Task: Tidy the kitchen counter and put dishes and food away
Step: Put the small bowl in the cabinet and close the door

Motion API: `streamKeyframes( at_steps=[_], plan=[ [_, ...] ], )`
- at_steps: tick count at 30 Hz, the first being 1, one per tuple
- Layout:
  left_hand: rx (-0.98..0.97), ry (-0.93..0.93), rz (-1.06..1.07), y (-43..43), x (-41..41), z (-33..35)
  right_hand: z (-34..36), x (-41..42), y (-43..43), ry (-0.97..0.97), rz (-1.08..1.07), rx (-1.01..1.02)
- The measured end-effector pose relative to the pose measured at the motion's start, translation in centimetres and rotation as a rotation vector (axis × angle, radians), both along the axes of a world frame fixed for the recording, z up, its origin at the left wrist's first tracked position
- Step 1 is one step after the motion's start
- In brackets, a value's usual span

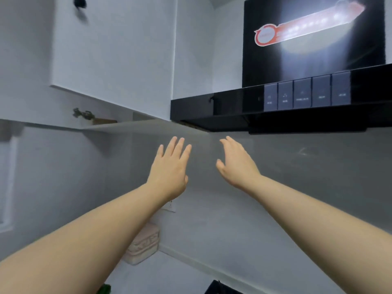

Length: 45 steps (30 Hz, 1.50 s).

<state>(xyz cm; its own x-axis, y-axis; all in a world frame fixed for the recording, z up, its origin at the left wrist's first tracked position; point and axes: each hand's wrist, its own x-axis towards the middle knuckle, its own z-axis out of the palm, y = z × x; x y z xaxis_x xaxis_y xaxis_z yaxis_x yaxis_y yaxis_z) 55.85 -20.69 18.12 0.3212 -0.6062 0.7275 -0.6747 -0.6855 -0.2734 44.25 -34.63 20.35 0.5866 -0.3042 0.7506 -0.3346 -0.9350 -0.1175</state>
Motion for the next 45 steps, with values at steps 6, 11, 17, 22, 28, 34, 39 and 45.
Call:
streamKeyframes(
  at_steps=[6,11,17,22,28,34,39,45],
  plan=[
    [0.034,-0.216,0.225,3.8,7.1,3.5,3.1,9.8,1.6,-0.050,0.135,-0.044],
    [0.049,-0.356,0.423,5.7,13.1,8.6,7.0,17.3,3.6,-0.085,0.249,-0.104],
    [0.083,-0.534,0.568,5.4,18.6,13.7,11.4,25.0,4.7,-0.115,0.255,-0.211],
    [-0.013,-0.616,0.606,4.4,20.8,15.4,12.7,29.2,4.8,-0.192,0.262,-0.220],
    [-0.040,-0.618,0.472,5.4,24.9,15.5,13.8,33.1,5.7,-0.278,0.160,-0.254],
    [-0.064,-0.543,0.323,6.5,30.6,15.3,13.5,37.0,8.0,-0.247,-0.177,-0.317],
    [-0.060,-0.461,0.239,6.1,34.9,15.3,13.3,40.1,9.0,-0.204,-0.367,-0.301],
    [-0.065,-0.434,0.127,4.9,38.5,15.3,12.9,42.6,8.7,-0.169,-0.542,-0.347]
  ],
)
